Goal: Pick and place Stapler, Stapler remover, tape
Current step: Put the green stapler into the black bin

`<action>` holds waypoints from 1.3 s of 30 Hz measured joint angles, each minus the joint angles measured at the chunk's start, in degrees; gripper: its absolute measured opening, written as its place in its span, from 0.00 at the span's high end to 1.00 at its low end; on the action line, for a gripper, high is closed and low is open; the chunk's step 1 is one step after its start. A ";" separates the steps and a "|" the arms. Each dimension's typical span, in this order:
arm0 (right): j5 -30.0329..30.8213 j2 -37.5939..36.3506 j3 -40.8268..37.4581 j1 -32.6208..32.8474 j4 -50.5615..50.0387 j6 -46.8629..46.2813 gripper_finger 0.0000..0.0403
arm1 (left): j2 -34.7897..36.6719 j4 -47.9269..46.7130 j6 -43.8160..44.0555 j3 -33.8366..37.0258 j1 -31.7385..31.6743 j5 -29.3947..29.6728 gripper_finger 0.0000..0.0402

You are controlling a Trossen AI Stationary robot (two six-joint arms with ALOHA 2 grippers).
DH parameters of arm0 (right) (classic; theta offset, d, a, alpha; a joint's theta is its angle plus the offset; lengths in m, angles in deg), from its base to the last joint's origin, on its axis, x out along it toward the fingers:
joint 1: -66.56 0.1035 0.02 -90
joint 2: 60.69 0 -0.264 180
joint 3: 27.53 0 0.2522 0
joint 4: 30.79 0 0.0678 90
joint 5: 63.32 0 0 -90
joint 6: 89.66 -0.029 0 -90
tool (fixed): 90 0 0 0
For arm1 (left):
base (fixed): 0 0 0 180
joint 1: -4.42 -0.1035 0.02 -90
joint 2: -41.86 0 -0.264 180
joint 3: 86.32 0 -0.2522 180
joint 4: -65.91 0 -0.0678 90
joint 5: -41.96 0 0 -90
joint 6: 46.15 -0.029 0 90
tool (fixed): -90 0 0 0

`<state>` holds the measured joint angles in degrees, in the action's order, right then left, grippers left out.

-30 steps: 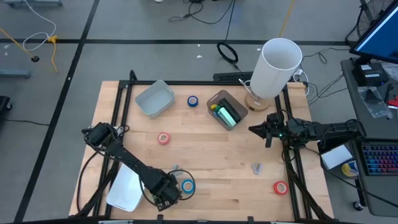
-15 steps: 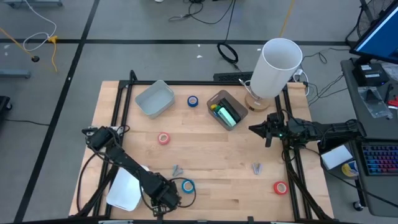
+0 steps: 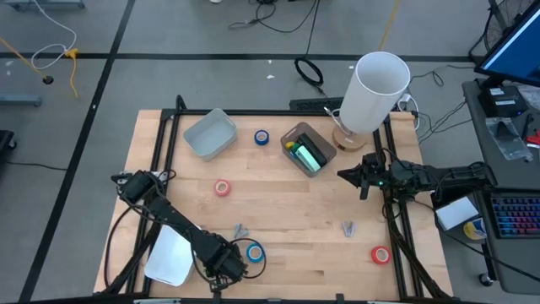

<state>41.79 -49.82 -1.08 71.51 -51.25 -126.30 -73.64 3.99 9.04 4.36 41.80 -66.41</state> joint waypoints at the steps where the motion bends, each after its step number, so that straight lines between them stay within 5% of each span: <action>1: 0.01 0.00 0.00 0.00 -0.02 0.00 0.99 | 0.20 0.06 0.01 0.06 -0.11 0.07 0.87; 12: -0.12 0.00 0.00 0.00 0.00 0.00 0.99 | 2.64 1.83 -1.37 0.25 -2.62 5.25 0.84; 21: -0.17 0.00 0.00 0.00 0.01 -0.20 0.99 | 12.63 -0.44 -2.12 0.23 -7.17 11.52 0.86; 29: -0.18 0.00 0.00 0.00 0.01 -0.13 0.99 | 23.76 -0.74 -8.04 0.10 -16.57 25.50 0.86; 33: -0.21 0.00 0.00 0.00 0.01 -0.04 0.99 | 25.81 6.35 -17.96 0.06 -25.16 31.74 0.84; 39: -0.19 0.02 0.00 0.00 -0.02 -0.04 0.99 | 23.62 28.46 -35.29 -0.06 -38.48 28.70 0.85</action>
<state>41.60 -49.80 -1.08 71.51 -51.27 -126.34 -50.01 32.46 -26.25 4.30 3.31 -37.71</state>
